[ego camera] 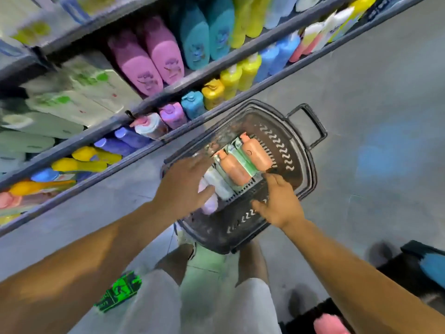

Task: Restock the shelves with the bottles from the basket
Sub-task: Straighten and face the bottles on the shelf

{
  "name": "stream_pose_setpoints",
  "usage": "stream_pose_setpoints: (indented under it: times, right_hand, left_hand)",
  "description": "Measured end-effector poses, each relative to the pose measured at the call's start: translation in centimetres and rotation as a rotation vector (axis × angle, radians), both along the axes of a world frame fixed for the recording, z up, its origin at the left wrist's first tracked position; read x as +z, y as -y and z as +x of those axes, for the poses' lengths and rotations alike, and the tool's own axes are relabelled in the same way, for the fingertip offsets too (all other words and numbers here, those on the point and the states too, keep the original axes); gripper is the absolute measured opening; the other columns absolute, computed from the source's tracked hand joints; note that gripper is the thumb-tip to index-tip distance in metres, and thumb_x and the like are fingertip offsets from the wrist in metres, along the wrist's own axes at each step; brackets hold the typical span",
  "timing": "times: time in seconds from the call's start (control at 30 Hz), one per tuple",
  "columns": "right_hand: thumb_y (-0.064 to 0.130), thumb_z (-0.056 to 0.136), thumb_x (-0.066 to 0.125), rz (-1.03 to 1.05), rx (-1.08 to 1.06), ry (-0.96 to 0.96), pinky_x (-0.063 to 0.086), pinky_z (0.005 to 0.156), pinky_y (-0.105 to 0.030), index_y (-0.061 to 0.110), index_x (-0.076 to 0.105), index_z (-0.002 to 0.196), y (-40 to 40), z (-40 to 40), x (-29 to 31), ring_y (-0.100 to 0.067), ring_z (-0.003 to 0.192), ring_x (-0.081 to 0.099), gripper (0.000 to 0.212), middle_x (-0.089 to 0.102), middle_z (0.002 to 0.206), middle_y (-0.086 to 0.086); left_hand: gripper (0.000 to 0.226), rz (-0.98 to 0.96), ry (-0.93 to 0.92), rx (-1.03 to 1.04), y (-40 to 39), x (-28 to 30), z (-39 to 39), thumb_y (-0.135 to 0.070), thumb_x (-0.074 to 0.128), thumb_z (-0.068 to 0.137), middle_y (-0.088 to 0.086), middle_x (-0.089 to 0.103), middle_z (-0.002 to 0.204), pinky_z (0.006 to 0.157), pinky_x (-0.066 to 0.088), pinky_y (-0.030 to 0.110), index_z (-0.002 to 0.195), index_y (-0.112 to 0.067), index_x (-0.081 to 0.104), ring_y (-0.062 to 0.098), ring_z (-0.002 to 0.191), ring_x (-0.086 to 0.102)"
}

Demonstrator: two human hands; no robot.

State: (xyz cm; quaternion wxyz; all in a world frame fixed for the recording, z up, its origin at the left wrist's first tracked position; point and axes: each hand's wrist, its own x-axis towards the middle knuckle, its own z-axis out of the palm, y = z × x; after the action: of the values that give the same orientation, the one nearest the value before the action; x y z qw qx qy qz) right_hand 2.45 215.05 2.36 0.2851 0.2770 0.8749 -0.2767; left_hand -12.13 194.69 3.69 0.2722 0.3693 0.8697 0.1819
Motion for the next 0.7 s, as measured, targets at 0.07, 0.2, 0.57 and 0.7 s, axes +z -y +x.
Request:
stream_pose_setpoints:
  times: [0.07,0.2,0.57,0.7]
  right_hand:
    - [0.032,0.081,0.074,-0.033,0.003,0.029,0.041,0.103,-0.043,0.006,0.041,0.142,-1.4,-0.2,-4.1,-0.037,0.128,0.045,0.074,0.046,0.141,-0.015]
    - [0.035,0.081,0.074,-0.085,0.002,0.104,0.042,0.101,-0.039,0.012,0.040,0.144,-3.2,-0.4,-12.6,-0.033,0.127,0.045,0.075,0.046,0.139,-0.010]
    - [0.028,0.076,0.080,-0.142,-0.025,0.065,0.048,0.096,-0.047,0.014,0.036,0.142,-2.2,-2.7,-33.4,-0.031,0.123,0.047,0.080,0.044,0.137,-0.007]
    - [0.039,0.074,0.081,0.007,0.070,0.020,0.036,0.106,-0.048,0.014,0.019,0.152,-0.3,-3.3,-38.1,-0.034,0.130,0.035,0.103,0.029,0.150,-0.010]
  left_hand:
    - [0.067,-0.043,0.070,0.066,-1.4,-4.0,0.6,-0.038,0.062,0.081,0.018,0.052,0.142,0.106,0.042,0.051,0.140,-0.008,0.052,0.040,0.128,0.050]
    - [0.066,-0.101,0.178,0.199,-3.4,-12.5,2.0,-0.036,0.066,0.085,0.014,0.049,0.147,0.110,0.037,0.047,0.143,-0.009,0.049,0.035,0.133,0.046]
    - [0.059,-0.163,0.253,0.375,-5.4,-30.6,4.1,-0.027,0.072,0.087,0.013,0.058,0.136,0.102,0.037,0.032,0.138,-0.005,0.054,0.031,0.122,0.054]
    - [0.062,-0.177,0.278,0.421,-4.9,-34.2,4.0,-0.029,0.071,0.087,0.009,0.054,0.142,0.097,0.036,0.028,0.143,-0.011,0.050,0.029,0.127,0.050]
